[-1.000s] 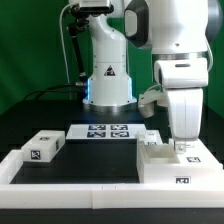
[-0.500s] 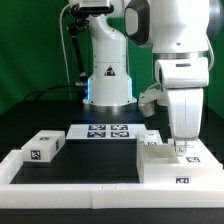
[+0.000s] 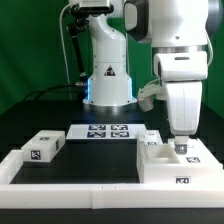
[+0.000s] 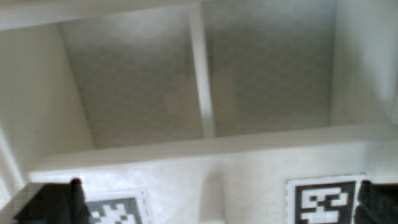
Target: Assemble cabinet
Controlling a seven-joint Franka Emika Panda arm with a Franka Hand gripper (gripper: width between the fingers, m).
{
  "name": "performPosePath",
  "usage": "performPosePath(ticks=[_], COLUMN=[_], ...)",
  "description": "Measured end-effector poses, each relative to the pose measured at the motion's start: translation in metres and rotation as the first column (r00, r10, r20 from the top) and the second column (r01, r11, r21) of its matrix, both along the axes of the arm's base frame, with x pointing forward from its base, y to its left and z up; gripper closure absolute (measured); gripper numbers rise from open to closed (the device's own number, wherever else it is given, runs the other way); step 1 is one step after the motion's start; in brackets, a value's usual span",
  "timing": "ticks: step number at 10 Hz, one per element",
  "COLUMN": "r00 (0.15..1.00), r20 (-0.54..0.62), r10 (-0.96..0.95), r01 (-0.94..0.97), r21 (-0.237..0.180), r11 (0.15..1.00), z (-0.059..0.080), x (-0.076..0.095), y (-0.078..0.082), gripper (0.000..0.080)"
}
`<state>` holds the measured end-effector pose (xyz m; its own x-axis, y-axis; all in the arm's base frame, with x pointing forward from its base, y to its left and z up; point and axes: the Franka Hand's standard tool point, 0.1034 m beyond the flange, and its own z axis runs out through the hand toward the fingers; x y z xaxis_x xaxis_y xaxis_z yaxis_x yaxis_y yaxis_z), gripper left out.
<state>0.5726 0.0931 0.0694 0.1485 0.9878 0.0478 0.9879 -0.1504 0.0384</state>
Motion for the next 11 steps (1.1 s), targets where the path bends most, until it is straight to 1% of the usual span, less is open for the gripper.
performPosePath(ticks=[1,2,4,6,7,8,9,11], r00=[1.0,0.998,0.998,0.999,0.999,1.0,1.0,1.0], r20=[0.007,0.021,0.022,0.017,0.016,0.014,0.015,0.001], r10=[-0.022,-0.051,-0.056,-0.043,-0.028,-0.014,-0.006,-0.014], r01=[0.022,0.051,0.057,0.043,0.029,0.014,0.006,0.014], r21=[-0.002,0.0,-0.009,-0.028,-0.033,-0.033,-0.028,-0.019], r11=[1.0,0.999,0.998,0.999,0.999,0.999,1.0,1.0], z=[0.006,0.012,0.02,0.027,0.026,0.021,0.013,-0.002], x=[-0.008,-0.021,-0.049,-0.083,-0.103,-0.12,-0.135,-0.154], y=[0.001,0.003,0.004,-0.002,-0.006,-0.01,-0.013,-0.017], gripper=[0.0022,0.0004,0.0002,0.0002,0.0002,0.0002,0.0002,0.0002])
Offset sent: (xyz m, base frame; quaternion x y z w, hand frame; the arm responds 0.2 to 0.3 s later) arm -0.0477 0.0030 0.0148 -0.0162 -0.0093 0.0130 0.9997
